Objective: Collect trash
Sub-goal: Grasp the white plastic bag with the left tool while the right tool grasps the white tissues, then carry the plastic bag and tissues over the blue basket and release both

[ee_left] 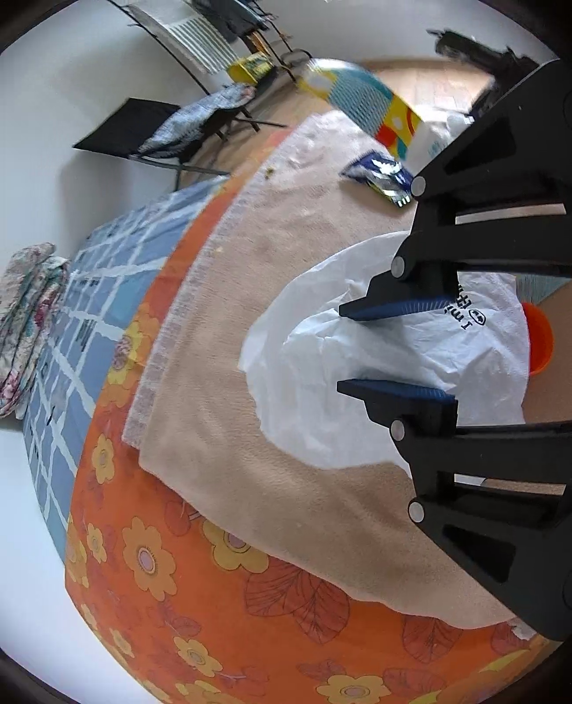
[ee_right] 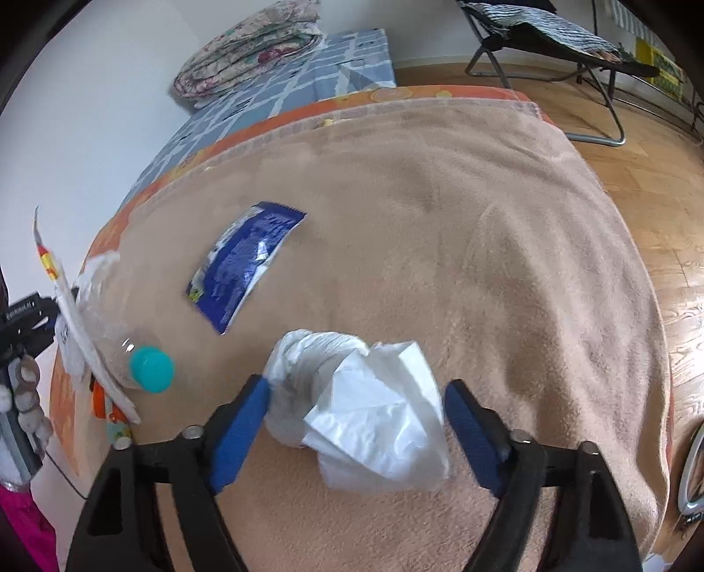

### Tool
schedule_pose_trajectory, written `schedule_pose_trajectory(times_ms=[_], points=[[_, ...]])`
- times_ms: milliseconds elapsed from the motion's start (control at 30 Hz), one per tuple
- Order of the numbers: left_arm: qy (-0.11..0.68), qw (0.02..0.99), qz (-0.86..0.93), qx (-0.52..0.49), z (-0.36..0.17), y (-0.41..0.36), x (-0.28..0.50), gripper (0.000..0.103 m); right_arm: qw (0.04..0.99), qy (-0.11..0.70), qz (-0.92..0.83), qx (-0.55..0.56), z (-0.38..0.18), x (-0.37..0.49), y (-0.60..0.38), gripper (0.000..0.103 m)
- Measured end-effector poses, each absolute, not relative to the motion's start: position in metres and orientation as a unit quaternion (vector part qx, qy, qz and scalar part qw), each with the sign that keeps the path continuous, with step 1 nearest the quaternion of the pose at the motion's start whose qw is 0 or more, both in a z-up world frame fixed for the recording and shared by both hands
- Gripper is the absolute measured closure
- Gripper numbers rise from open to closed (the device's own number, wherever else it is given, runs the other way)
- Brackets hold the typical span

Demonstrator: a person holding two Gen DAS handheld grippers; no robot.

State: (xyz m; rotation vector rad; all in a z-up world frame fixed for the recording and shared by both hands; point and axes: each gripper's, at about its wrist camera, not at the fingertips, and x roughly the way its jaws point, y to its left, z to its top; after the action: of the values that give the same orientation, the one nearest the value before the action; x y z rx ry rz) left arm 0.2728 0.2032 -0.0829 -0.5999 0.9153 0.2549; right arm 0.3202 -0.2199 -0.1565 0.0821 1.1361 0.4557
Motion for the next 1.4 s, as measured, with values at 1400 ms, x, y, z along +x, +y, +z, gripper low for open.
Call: schedule_pose_trajectory(times_ms=[1400], points=[[0.442, 0.820, -0.042, -0.360, -0.043, 0.201, 0.173, 0.090, 0.824, 0.495, 0.275, -0.003, -0.119, 0.280, -0.217, 0.058]])
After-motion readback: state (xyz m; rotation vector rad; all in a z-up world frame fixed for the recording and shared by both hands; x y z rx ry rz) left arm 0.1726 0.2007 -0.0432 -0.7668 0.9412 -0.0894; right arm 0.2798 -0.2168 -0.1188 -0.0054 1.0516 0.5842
